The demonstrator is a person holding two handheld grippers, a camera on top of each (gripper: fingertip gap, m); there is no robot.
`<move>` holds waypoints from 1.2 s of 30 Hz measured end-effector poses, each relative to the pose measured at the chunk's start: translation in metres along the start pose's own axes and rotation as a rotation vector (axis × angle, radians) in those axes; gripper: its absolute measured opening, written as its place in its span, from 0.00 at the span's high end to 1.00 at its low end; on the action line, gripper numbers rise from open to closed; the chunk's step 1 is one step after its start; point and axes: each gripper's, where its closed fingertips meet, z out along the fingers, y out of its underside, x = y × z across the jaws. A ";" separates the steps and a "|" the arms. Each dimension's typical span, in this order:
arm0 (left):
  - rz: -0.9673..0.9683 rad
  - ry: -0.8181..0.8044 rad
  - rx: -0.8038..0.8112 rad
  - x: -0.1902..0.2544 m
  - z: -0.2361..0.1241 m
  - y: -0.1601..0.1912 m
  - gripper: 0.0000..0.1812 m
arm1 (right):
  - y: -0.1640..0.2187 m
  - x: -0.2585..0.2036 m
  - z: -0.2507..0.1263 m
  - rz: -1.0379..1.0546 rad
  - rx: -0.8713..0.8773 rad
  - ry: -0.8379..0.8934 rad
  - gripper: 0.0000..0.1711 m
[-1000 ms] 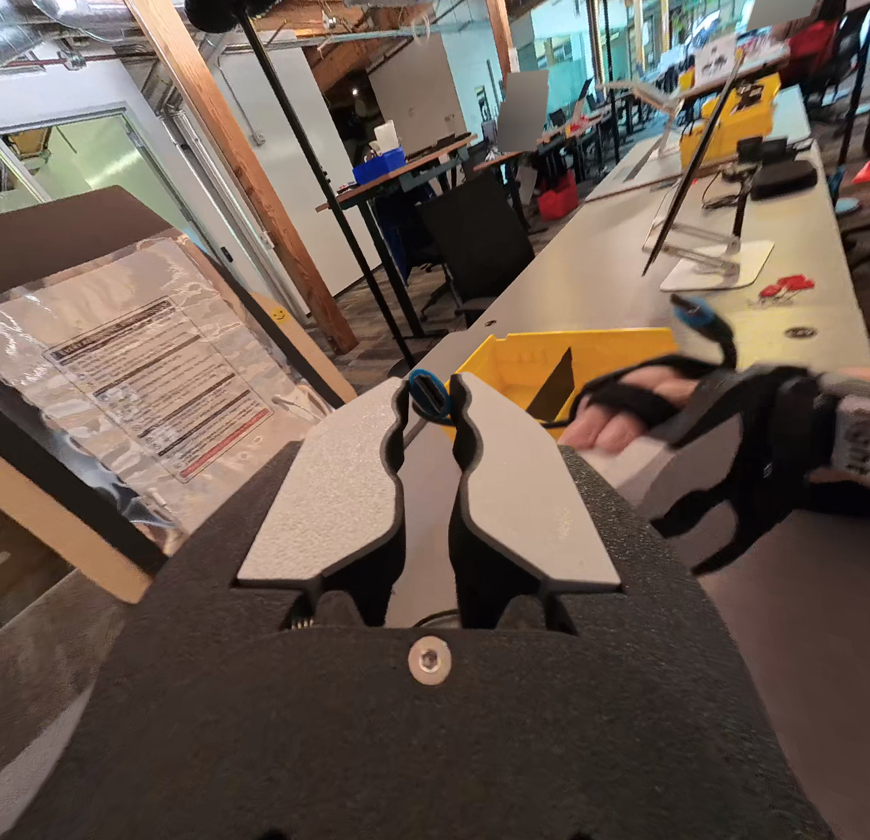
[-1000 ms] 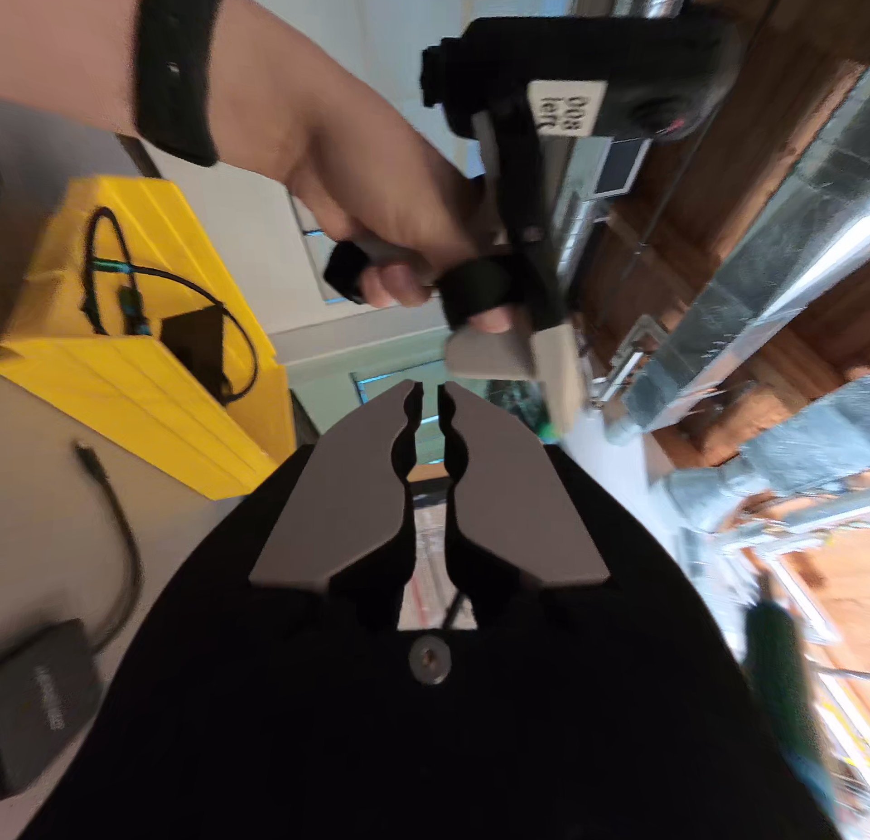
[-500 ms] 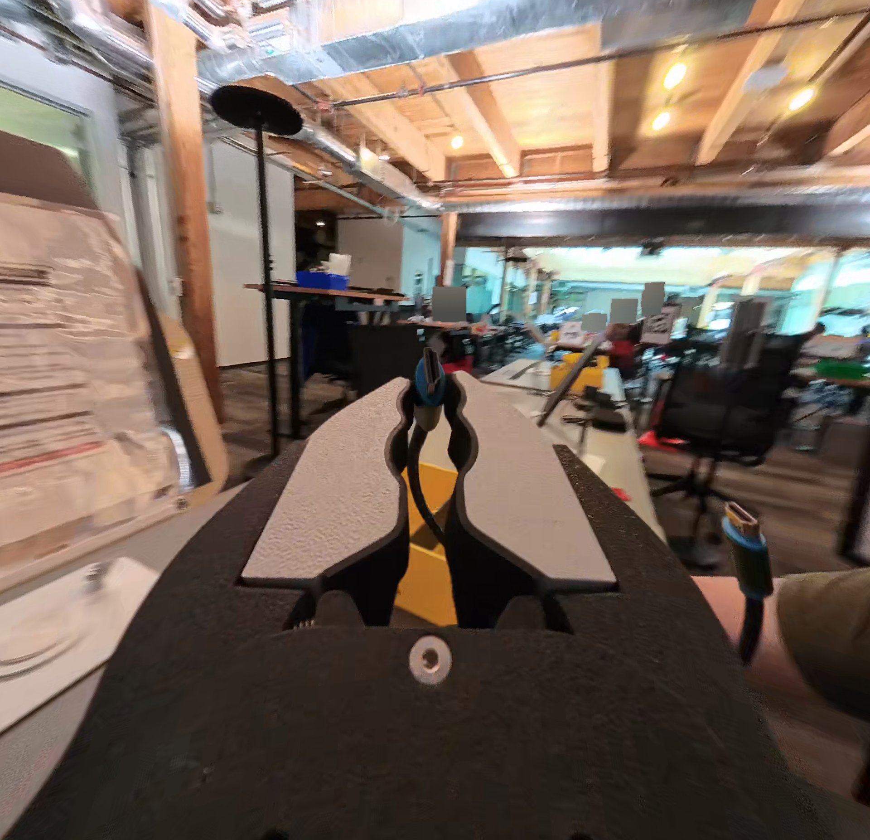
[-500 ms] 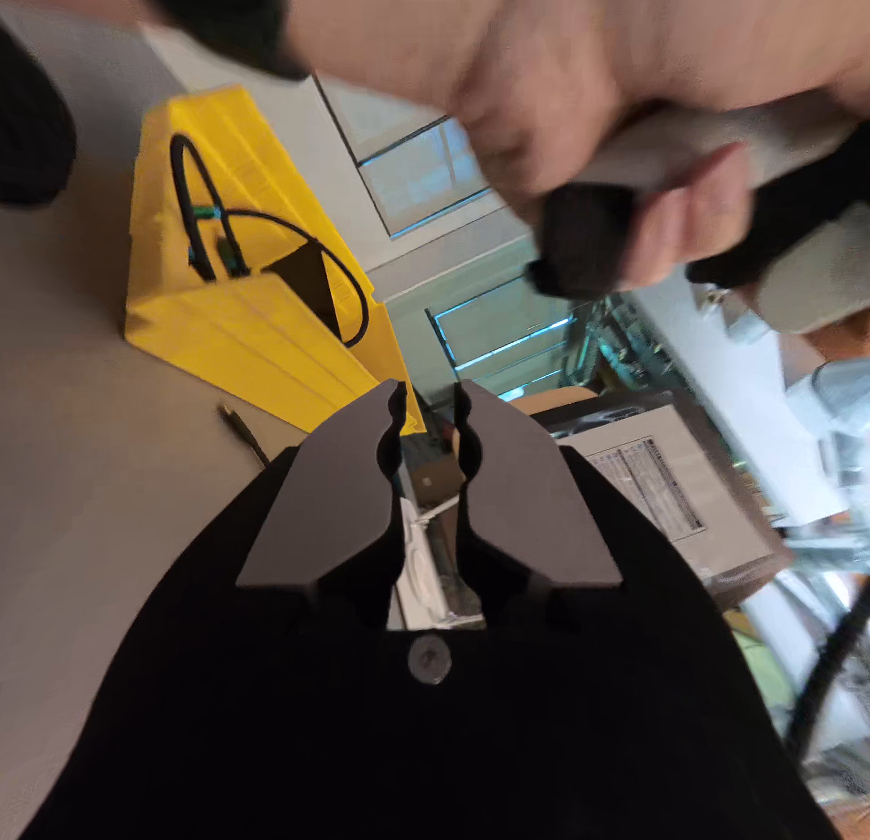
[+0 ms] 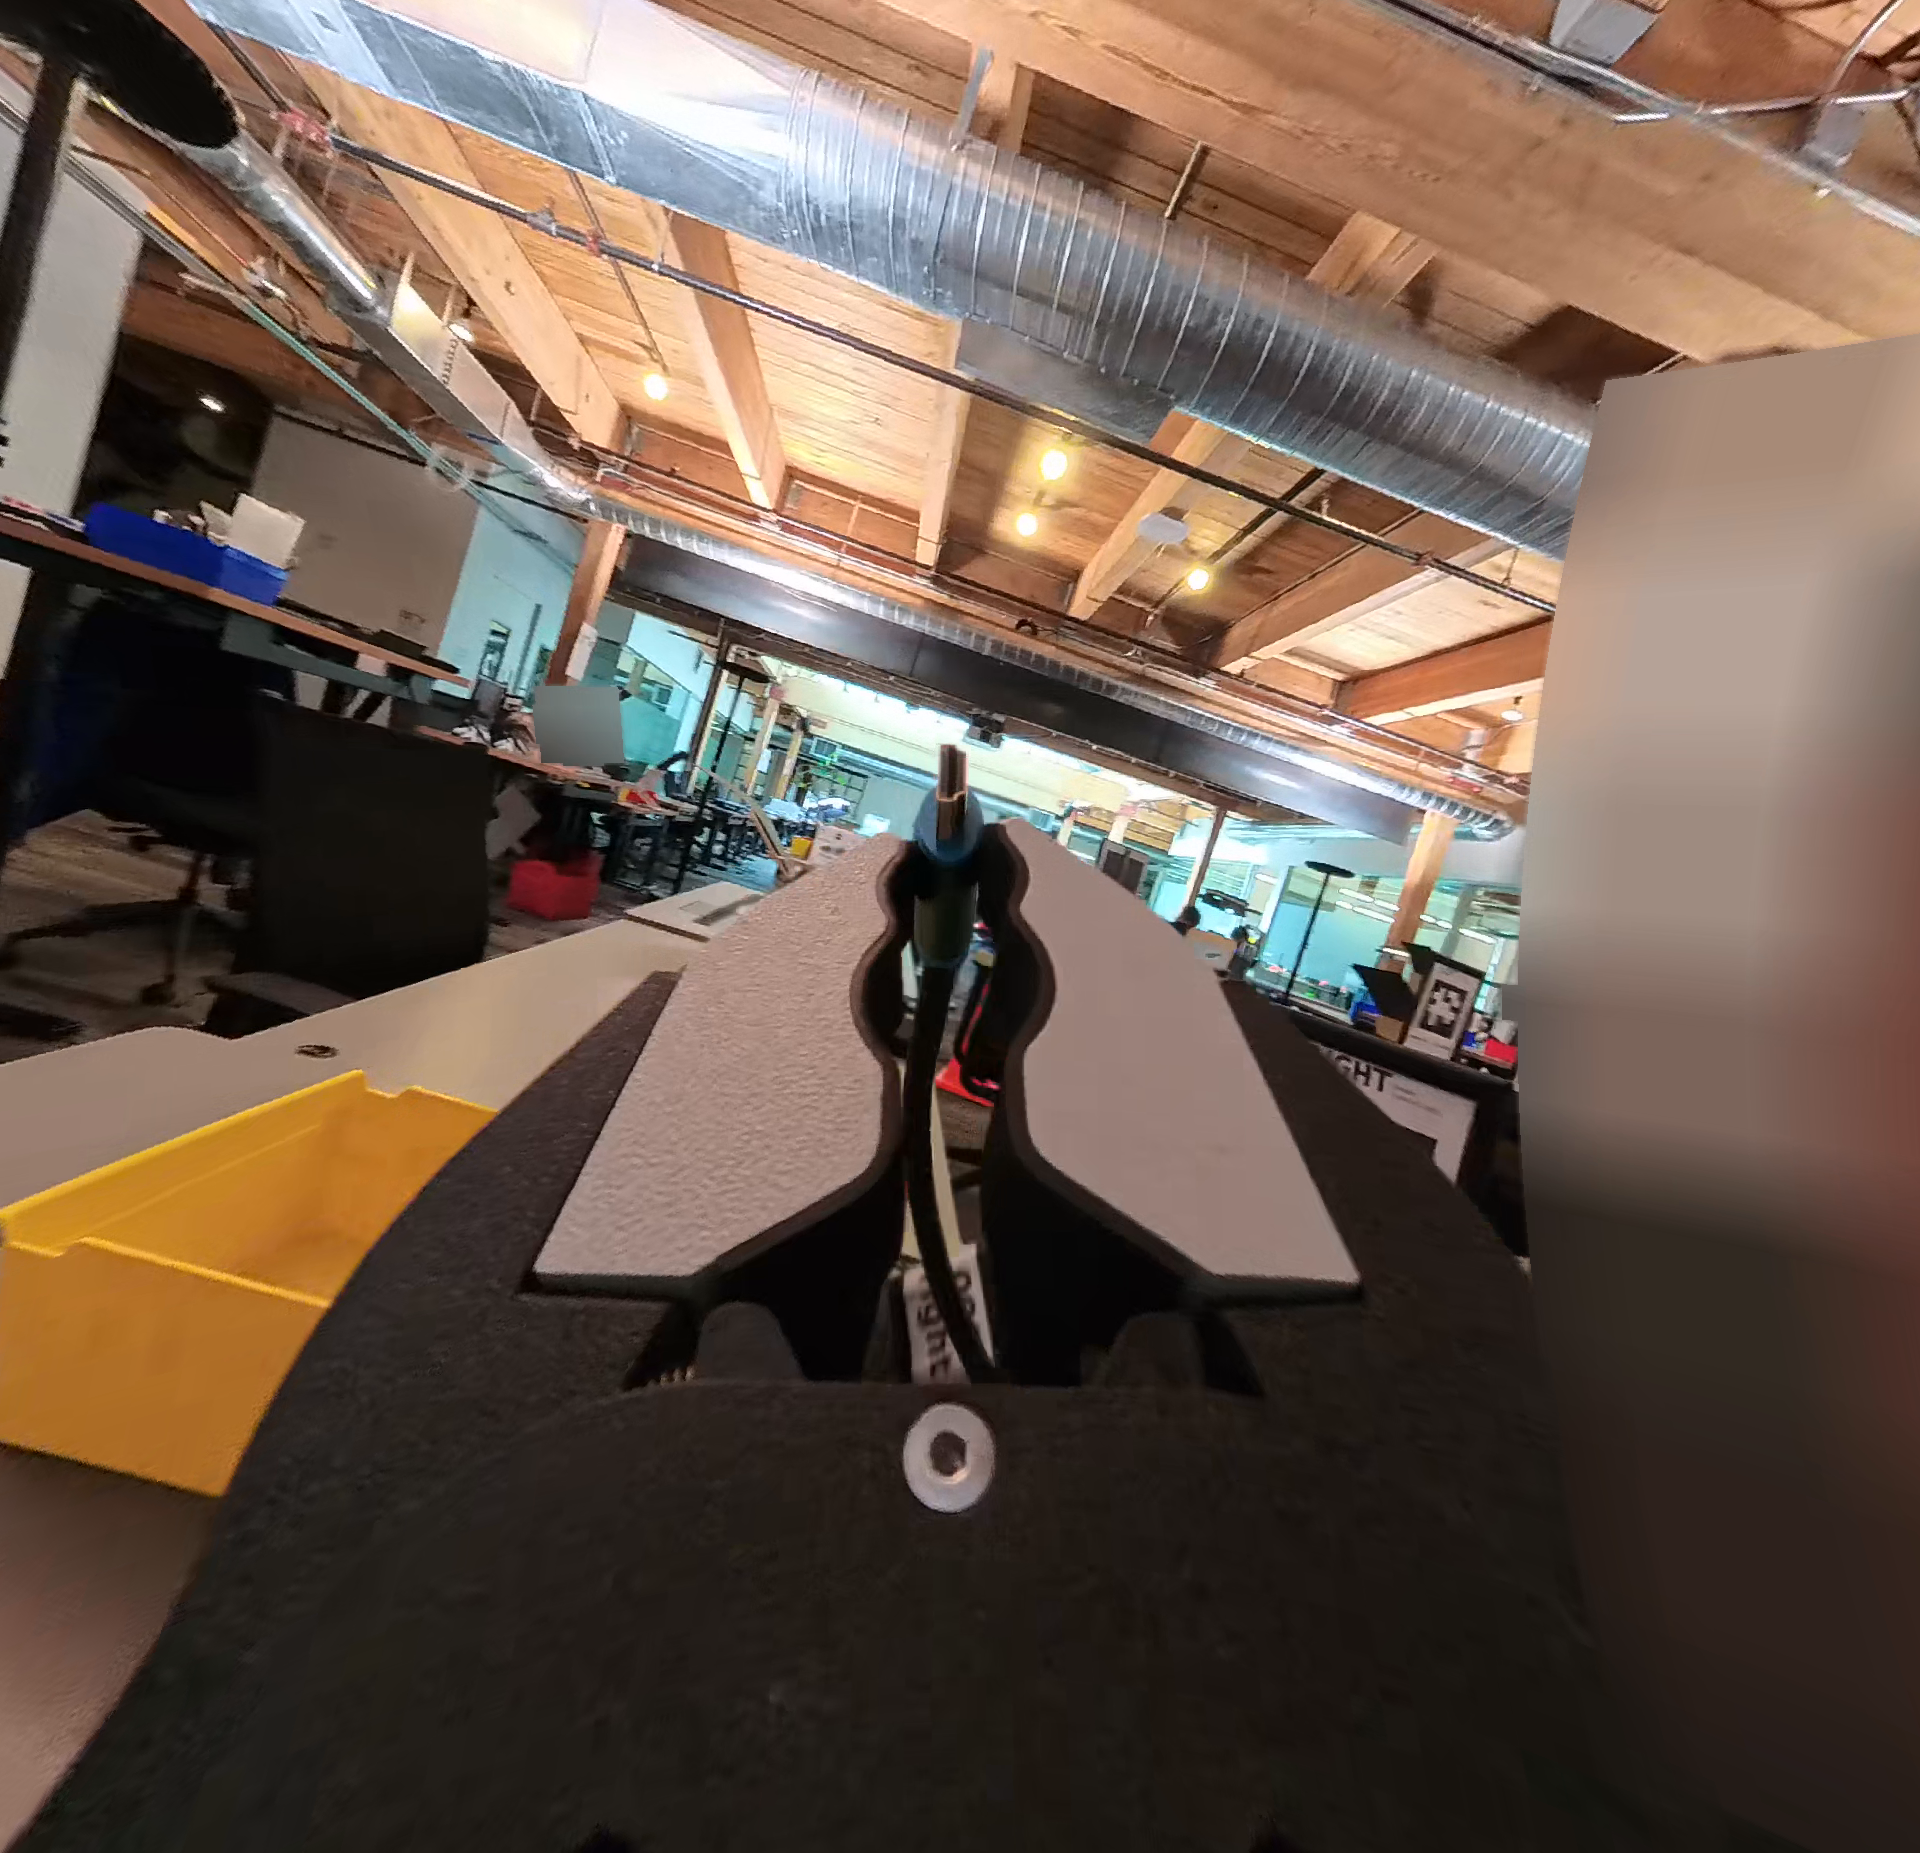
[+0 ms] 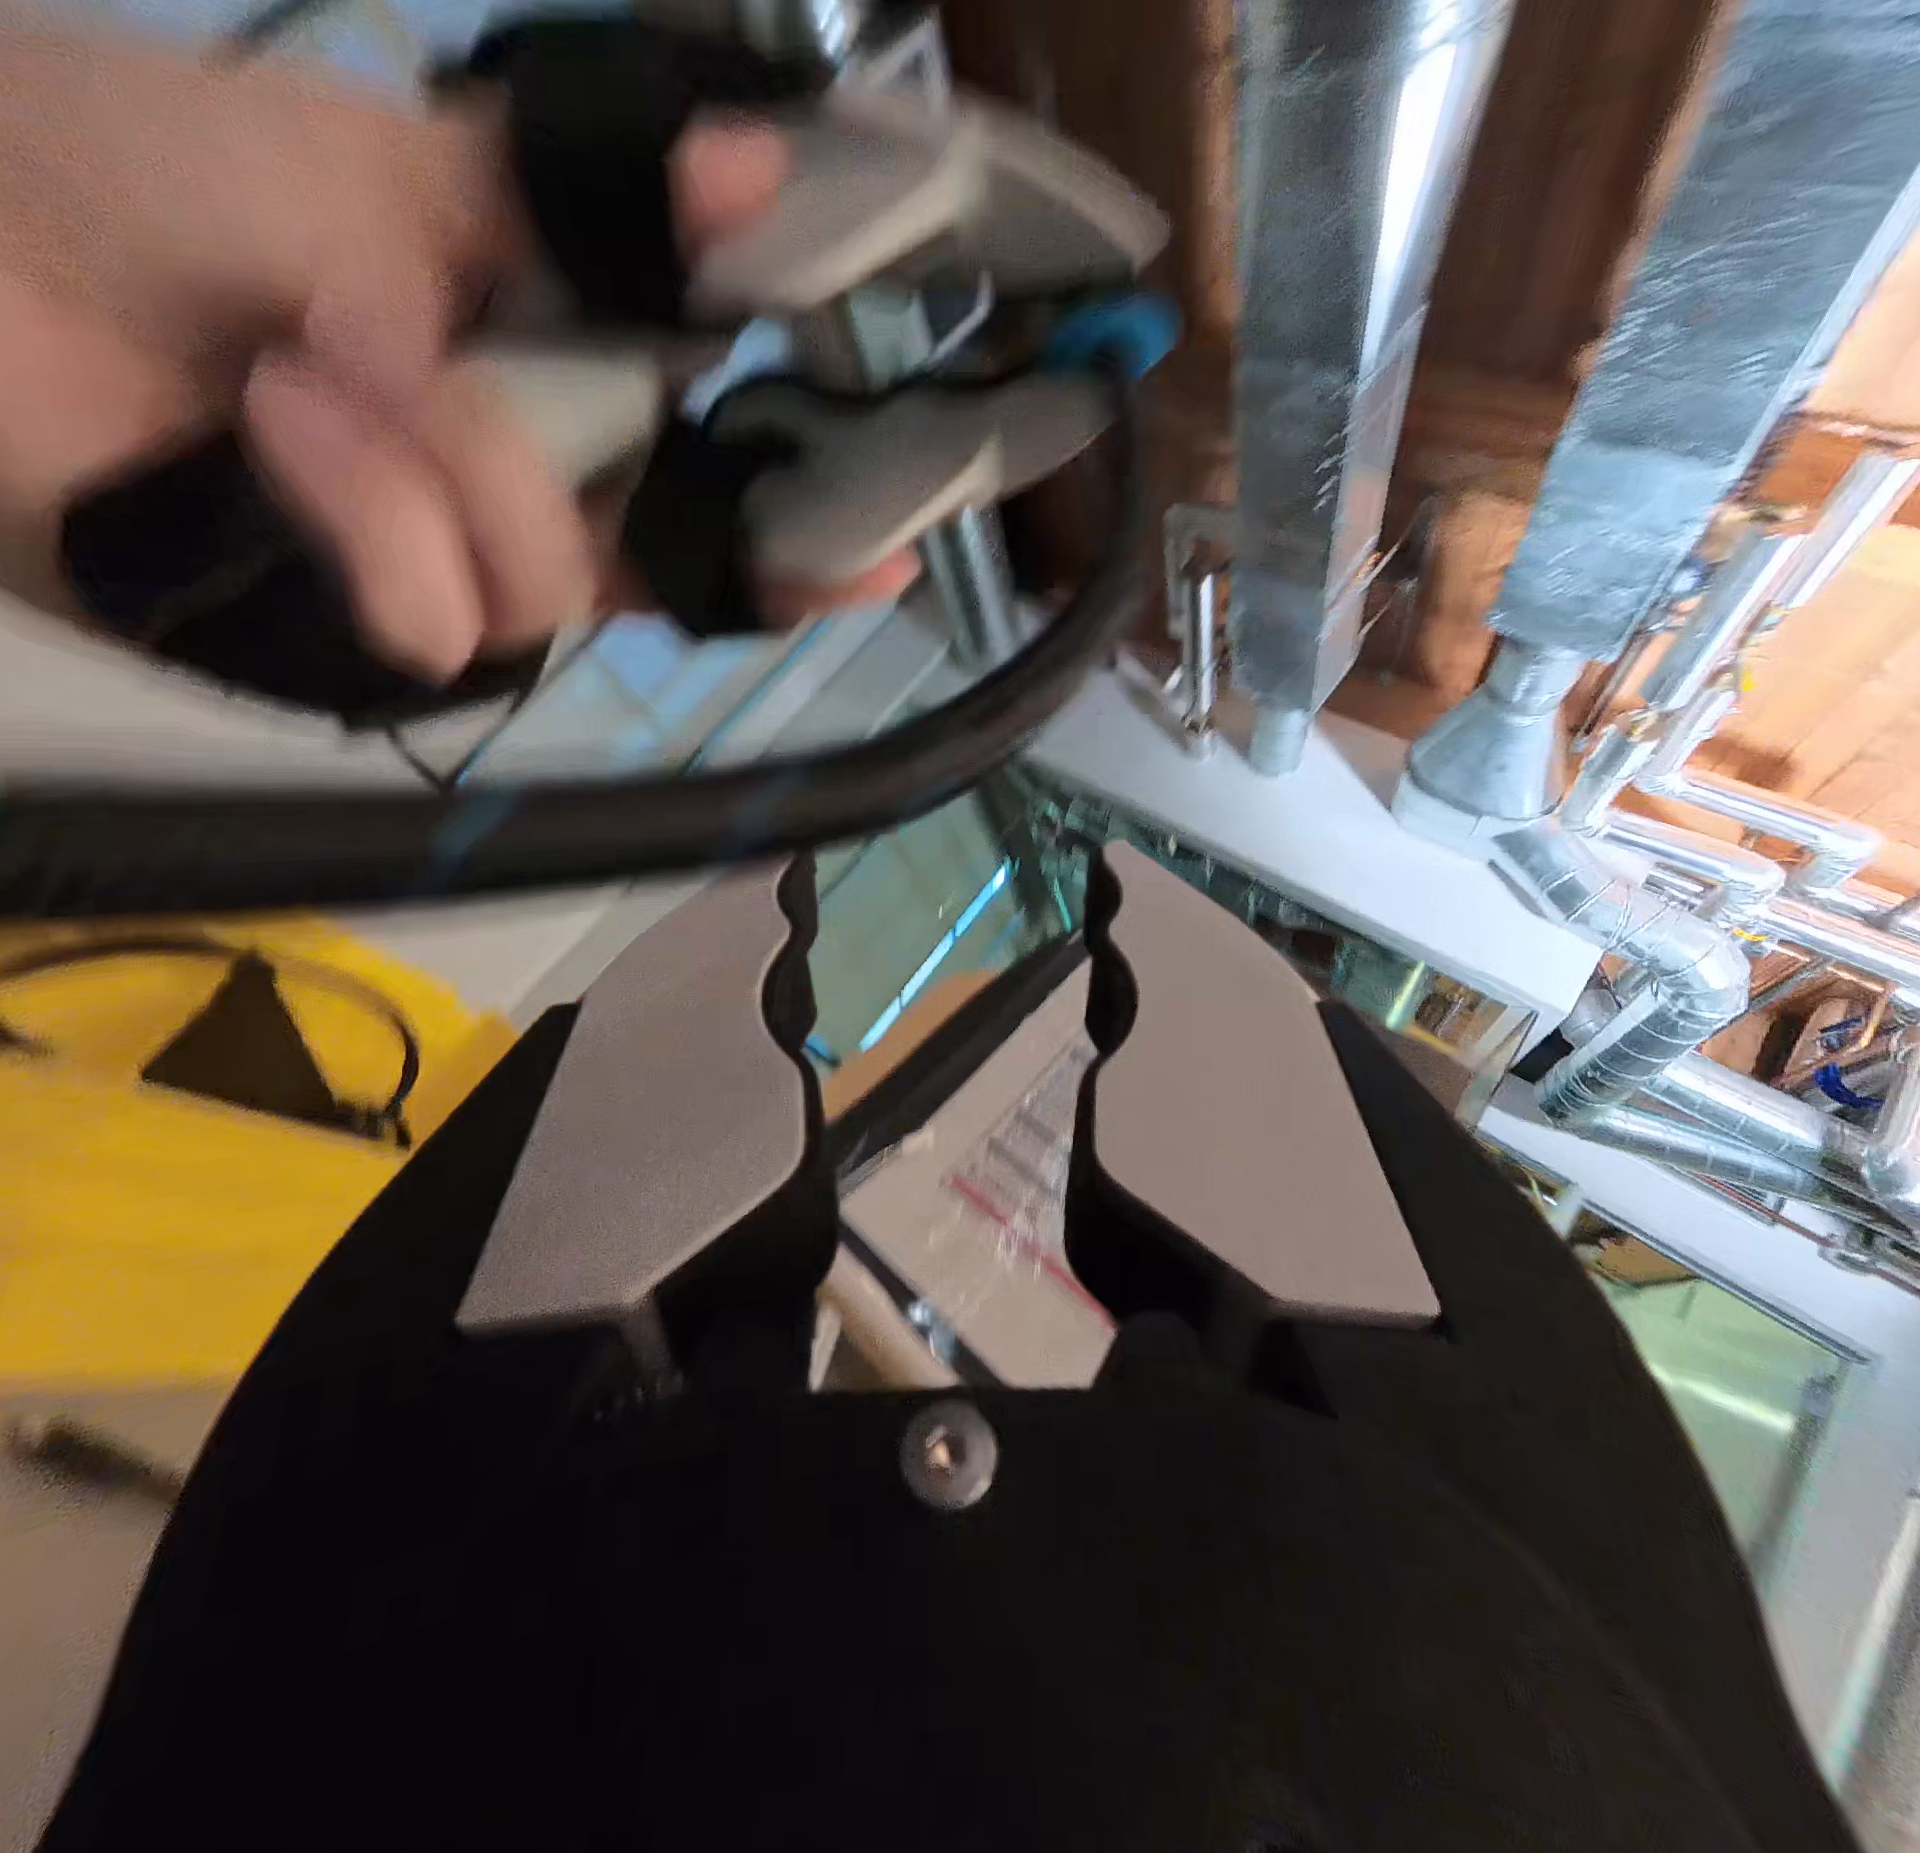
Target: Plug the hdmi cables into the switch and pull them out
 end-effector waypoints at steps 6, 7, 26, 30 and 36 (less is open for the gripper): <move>-0.059 0.017 -0.004 0.001 0.013 0.018 0.94 | -0.057 0.036 -0.009 -0.018 0.161 0.094 0.69; -0.078 0.018 0.000 0.000 0.015 0.020 0.94 | -0.060 0.039 -0.010 -0.045 0.164 0.116 0.70; -0.243 -0.015 0.006 -0.021 0.021 0.041 0.94 | -0.061 0.037 -0.003 -0.045 0.045 0.027 0.91; -0.244 -0.032 0.017 -0.026 0.019 0.039 0.94 | -0.053 0.039 0.001 -0.013 -0.018 0.023 0.90; -0.241 -0.054 0.021 -0.032 0.017 0.039 0.94 | -0.047 0.037 0.003 -0.011 -0.051 -0.013 0.89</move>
